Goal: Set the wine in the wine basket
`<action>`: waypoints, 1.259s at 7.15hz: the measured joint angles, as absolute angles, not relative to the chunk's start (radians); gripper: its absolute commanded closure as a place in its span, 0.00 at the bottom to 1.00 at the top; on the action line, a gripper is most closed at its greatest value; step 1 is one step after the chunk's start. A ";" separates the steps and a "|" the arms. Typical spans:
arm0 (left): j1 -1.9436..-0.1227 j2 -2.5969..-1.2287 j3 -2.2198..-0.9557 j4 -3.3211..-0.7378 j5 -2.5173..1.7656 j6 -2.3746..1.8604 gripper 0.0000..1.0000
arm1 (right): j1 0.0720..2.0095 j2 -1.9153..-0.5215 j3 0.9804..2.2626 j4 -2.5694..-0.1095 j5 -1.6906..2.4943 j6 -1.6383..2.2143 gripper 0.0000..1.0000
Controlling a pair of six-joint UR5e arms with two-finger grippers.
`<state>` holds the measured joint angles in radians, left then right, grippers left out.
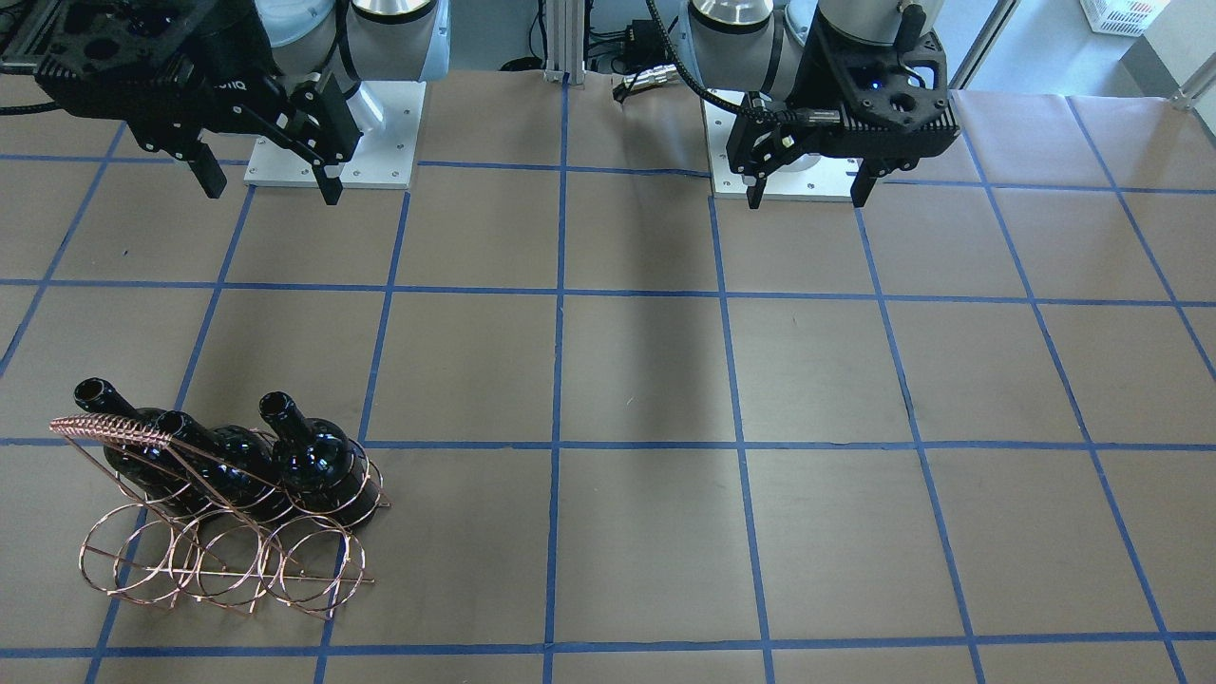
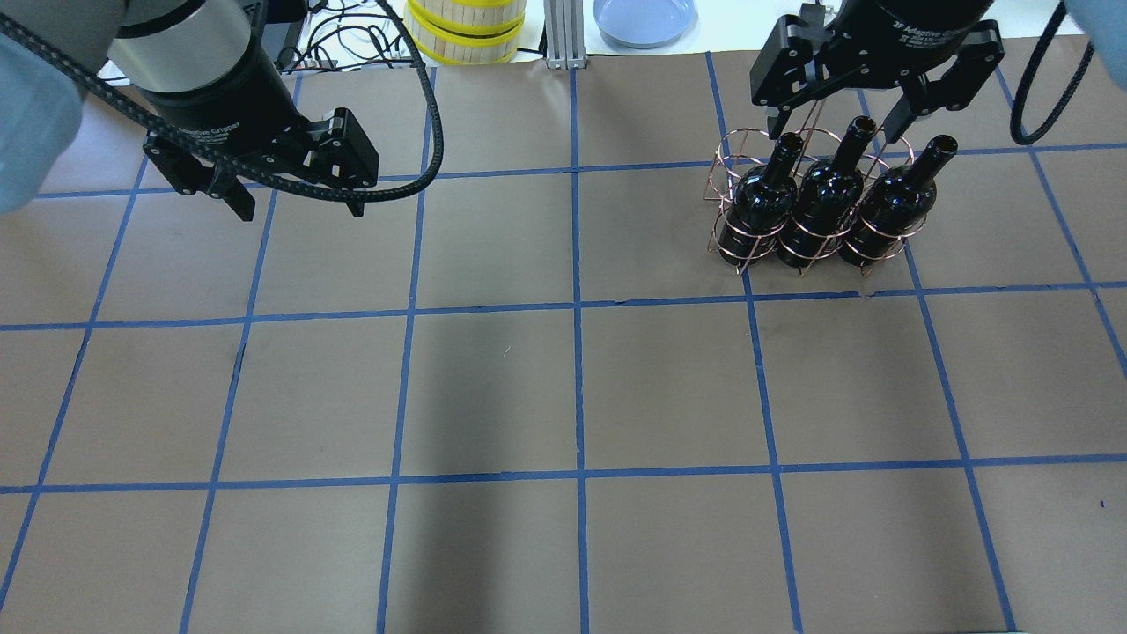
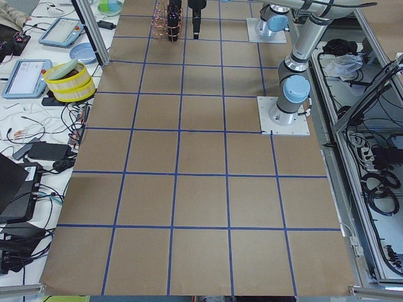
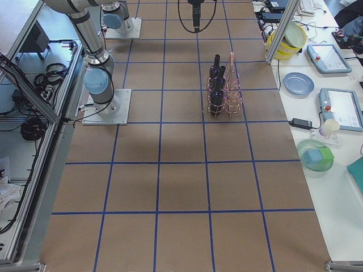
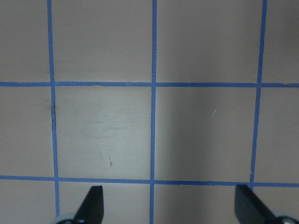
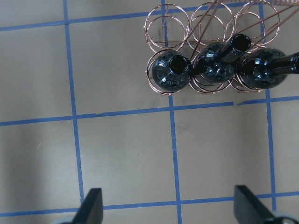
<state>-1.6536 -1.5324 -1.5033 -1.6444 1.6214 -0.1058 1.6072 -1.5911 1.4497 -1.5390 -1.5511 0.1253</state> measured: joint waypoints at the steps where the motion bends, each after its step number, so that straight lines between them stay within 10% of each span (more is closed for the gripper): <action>1: -1.654 -1.532 -1.503 -1.644 1.621 -0.106 0.00 | 1.605 -1.593 1.482 -1.575 -1.553 0.131 0.00; 9: -1.655 -1.532 -1.505 -1.647 1.621 -0.106 0.00 | 1.584 -1.619 1.511 -1.629 -1.559 0.129 0.00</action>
